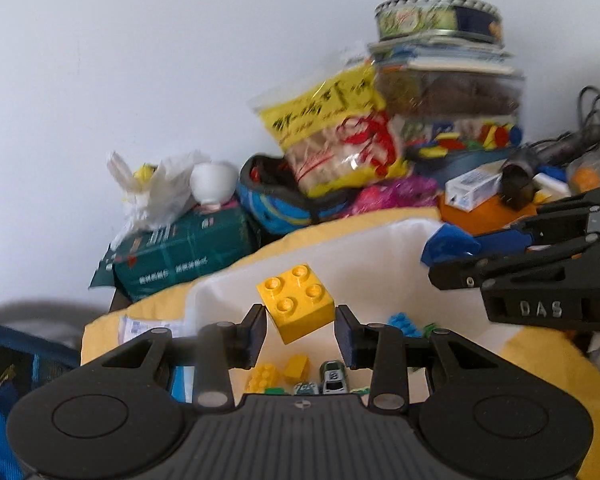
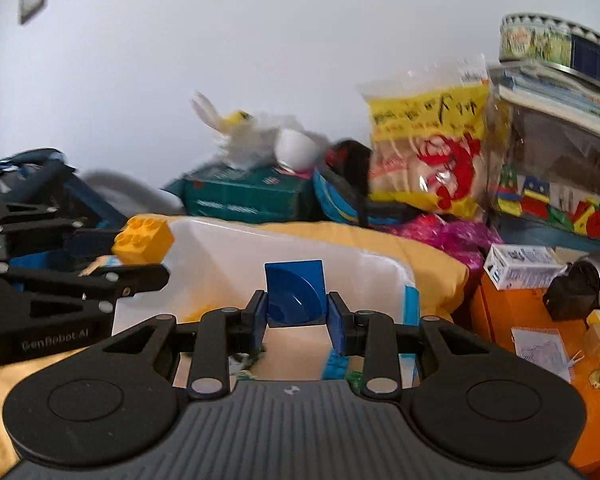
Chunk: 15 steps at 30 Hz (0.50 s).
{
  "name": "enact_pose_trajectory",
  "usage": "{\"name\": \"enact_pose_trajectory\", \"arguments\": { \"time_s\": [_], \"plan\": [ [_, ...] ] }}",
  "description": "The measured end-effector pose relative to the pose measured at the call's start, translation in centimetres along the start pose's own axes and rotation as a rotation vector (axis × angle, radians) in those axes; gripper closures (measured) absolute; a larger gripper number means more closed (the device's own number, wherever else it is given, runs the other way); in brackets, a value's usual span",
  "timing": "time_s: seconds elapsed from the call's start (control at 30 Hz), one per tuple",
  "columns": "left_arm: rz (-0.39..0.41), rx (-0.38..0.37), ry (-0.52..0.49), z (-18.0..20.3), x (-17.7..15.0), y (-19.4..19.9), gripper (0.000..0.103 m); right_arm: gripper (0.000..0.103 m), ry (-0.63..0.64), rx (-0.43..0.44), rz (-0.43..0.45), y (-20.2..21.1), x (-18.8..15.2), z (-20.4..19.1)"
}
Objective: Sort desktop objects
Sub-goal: 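Carry both bricks over the white bin and open both tools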
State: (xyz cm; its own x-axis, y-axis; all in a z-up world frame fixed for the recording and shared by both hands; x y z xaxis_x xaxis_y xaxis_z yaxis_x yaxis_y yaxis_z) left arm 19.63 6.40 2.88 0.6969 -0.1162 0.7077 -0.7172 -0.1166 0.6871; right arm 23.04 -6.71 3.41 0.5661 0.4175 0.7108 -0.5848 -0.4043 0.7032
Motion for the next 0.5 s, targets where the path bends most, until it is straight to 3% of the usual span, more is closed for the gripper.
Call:
{"name": "enact_pose_trajectory", "arguments": {
  "time_s": [0.07,0.17,0.3,0.5],
  "plan": [
    [-0.024,0.016,-0.002,0.0,-0.3,-0.5,0.05,0.064,0.008,0.003,-0.048,-1.4,-0.1,-0.1],
    [-0.029,-0.008,0.006,-0.1,-1.2,0.1,0.049,0.062,0.036,0.0,-0.048,-1.0,-0.8,-0.2],
    [-0.009,-0.042,0.002,-0.1,-3.4,2.3,0.039,0.044,0.034,-0.004,-0.009,1.3,-2.1,0.4],
    [-0.02,-0.15,0.035,1.3,-8.8,6.1,0.038,0.043,0.05,0.014,-0.004,3.5,-6.4,0.3]
  ]
}}
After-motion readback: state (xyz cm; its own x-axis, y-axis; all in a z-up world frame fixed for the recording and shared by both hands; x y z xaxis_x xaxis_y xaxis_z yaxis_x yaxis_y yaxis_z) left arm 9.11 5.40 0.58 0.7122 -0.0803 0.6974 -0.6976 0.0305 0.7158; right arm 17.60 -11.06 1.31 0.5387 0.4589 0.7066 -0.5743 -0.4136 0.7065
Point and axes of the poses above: each gripper's, at about its wrist camera, not at the fingertips, and y roughly against the way its jaws point, z to its right, x to its top, the point moved 4 cm from there along -y, roughly the way its jaws point, and after that the axes turned 13 degrees about -z, right-handed, at the moved point
